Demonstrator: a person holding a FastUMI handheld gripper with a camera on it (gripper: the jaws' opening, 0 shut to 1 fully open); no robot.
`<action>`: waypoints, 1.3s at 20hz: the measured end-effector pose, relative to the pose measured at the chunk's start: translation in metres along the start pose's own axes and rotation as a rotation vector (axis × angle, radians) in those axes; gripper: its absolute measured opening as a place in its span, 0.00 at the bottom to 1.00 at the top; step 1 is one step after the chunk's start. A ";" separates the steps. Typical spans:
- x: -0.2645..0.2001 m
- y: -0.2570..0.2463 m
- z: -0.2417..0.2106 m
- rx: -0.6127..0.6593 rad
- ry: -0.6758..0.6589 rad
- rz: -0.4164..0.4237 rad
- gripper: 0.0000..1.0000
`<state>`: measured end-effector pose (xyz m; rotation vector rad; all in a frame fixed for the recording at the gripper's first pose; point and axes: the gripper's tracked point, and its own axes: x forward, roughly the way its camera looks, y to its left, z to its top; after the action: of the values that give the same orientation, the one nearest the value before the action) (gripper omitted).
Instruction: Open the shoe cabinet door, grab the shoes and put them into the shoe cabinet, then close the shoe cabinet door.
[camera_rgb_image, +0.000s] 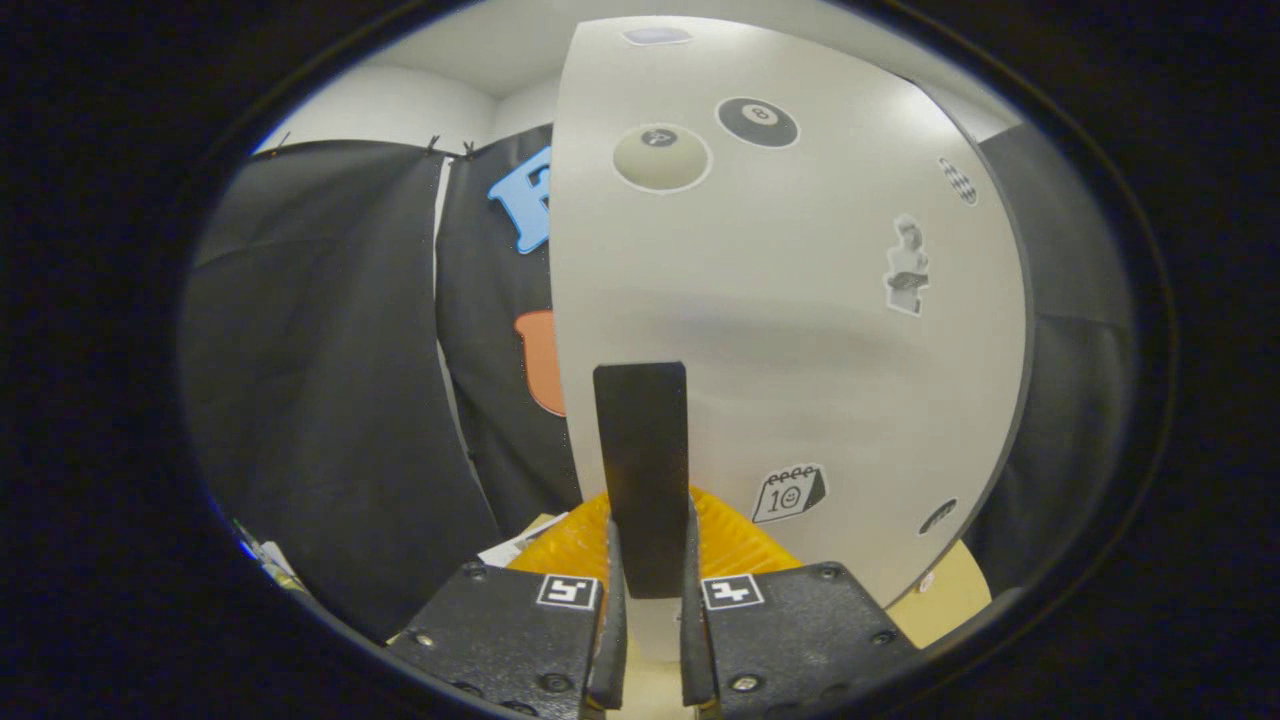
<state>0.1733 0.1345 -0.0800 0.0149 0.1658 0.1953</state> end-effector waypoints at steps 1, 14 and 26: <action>-0.007 -0.001 -0.002 -0.001 -0.001 0.007 0.24; -0.083 -0.033 -0.014 0.005 -0.009 0.050 0.22; -0.138 -0.095 -0.021 -0.021 0.000 0.031 0.15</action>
<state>0.0541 0.0148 -0.0809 -0.0039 0.1635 0.2275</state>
